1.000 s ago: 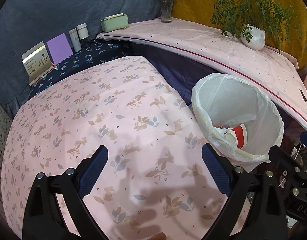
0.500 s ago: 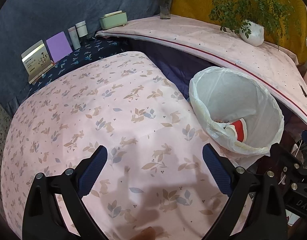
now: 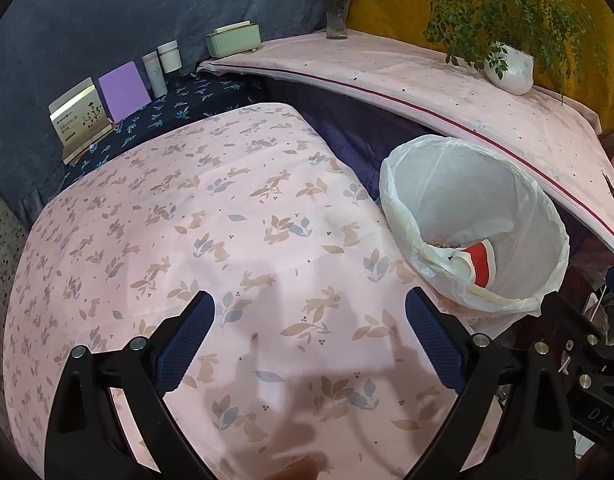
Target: Collect trash
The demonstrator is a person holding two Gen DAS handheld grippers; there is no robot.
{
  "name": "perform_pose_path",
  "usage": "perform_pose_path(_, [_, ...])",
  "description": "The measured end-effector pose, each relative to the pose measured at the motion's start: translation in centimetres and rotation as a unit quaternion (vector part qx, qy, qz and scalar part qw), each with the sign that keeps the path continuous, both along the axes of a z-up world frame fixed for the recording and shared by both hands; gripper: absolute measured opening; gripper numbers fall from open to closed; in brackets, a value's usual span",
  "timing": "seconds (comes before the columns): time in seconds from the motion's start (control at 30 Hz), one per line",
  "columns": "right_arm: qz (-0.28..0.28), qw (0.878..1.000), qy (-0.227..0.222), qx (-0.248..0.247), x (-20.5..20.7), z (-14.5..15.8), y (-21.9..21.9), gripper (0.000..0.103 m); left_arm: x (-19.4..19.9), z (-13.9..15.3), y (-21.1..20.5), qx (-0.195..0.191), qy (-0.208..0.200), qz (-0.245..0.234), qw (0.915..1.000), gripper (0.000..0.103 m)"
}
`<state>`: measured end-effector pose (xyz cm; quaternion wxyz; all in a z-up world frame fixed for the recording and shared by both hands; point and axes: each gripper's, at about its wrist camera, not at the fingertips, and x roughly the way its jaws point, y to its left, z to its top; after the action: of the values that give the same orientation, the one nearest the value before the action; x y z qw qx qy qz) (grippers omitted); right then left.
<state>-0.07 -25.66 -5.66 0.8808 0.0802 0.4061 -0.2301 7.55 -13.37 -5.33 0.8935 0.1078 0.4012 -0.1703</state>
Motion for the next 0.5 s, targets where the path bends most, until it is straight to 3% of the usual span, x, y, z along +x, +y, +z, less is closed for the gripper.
perform_pose_path(0.5, [-0.001, 1.000, 0.000, 0.001, -0.08, -0.03, -0.05, 0.096, -0.25, 0.14, -0.32, 0.003, -0.002, -0.002, 1.0000, 0.092])
